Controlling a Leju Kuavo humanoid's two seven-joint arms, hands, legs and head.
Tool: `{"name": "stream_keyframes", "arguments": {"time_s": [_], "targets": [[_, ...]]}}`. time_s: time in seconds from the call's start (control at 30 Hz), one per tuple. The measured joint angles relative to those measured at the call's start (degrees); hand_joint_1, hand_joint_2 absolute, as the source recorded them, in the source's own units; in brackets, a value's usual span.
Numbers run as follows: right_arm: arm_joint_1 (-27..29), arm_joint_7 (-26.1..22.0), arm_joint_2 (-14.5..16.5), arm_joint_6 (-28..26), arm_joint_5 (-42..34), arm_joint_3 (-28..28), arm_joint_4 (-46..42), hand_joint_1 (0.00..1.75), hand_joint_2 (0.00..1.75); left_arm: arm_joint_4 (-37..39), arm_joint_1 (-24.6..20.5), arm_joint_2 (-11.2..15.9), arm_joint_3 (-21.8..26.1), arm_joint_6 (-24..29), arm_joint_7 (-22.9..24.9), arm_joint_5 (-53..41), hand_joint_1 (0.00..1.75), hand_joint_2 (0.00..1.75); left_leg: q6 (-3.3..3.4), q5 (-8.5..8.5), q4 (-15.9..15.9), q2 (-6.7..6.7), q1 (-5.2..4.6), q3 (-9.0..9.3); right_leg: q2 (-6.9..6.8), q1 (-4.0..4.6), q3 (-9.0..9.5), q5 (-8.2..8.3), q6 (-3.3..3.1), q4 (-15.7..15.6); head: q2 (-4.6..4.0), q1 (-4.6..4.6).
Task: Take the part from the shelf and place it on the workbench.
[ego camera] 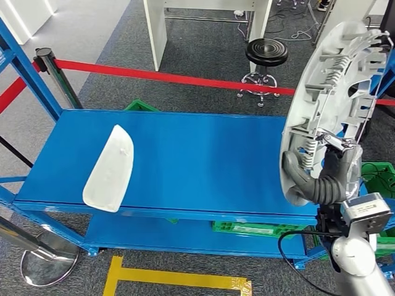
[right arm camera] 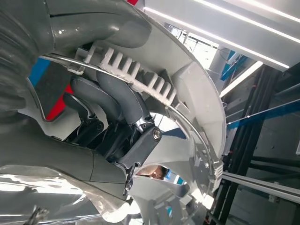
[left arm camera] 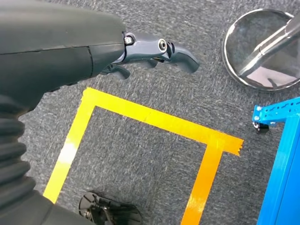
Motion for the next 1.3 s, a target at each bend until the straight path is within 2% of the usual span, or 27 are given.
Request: {"name": "stream_keyframes", "arguments": {"time_s": [0.6,0.83,1.3], "targets": [[0.93,0.33,0.0,0.15,0.35,-0.07,-0.06,1.75,1.75,0.6,-0.09,0.04,0.19,-0.02,0.37,-0.03,0.0,1.75,0.0,0.0,0.0,0.0,0.0,0.0,0.0,0.0,0.0,0.0,0.0,0.0,0.0,-0.01],[1.5,1.91,0.03,1.34,-0.77,-0.19,-0.1,1.75,1.75,0.69,-0.08,0.04,0.19,0.32,0.83,-0.22,0.0,1.75,0.0,0.0,0.0,0.0,0.0,0.0,0.0,0.0,0.0,0.0,0.0,0.0,0.0,0.0],[3.82,2.27,1.35,-1.56,1.08,-0.27,-1.61,1.75,1.75,0.69,-0.1,0.02,0.26,0.31,1.16,-0.2,0.0,1.75,0.0,0.0,0.0,0.0,0.0,-0.01,0.0,0.0,-0.01,0.0,0.0,0.0,0.0,0.01]]}}
